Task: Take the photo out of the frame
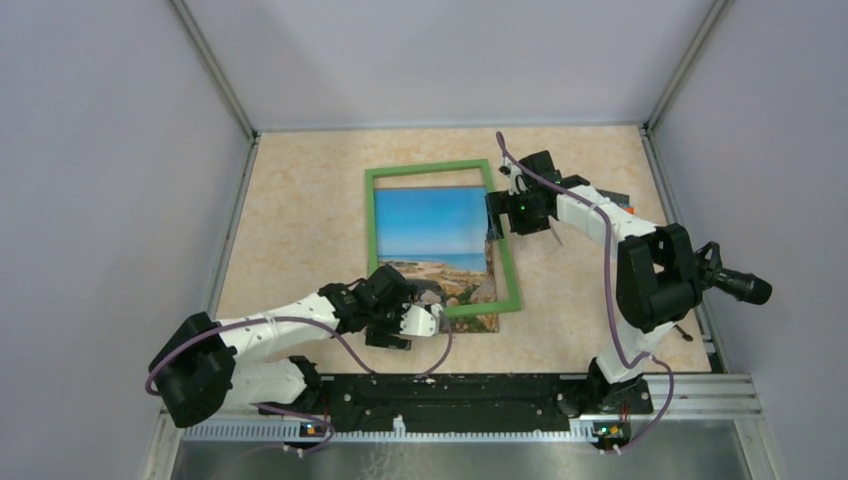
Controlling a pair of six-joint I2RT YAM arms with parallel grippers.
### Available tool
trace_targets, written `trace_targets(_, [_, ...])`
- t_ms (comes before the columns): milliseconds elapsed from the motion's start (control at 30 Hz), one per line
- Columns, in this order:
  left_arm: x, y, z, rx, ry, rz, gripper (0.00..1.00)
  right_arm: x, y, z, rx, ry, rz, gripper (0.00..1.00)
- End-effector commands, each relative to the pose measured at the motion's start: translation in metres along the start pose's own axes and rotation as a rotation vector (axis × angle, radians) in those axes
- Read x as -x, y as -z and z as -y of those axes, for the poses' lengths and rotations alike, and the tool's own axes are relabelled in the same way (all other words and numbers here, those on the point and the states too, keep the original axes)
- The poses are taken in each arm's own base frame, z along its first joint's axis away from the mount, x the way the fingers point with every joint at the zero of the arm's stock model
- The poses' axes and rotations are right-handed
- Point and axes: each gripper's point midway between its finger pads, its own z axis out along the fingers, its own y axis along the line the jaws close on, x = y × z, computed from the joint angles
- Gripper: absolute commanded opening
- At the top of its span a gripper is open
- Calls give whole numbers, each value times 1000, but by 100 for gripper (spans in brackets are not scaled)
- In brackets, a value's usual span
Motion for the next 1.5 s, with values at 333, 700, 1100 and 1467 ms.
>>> trace_targets(333, [20,10,-41,82,49,-16,69,11,15,2,-3,15,51,94])
trace_targets(700, [21,1,-40,8,58,18,79,11,16,5,-8,13,50,94])
trace_targets(1100, [26,-17,-37,-49,91,13,87,8,14,6,-2,4,46,94])
trace_targets(1467, [25,-21,-73,75,166,-2,75,5,14,6,6,8,37,94])
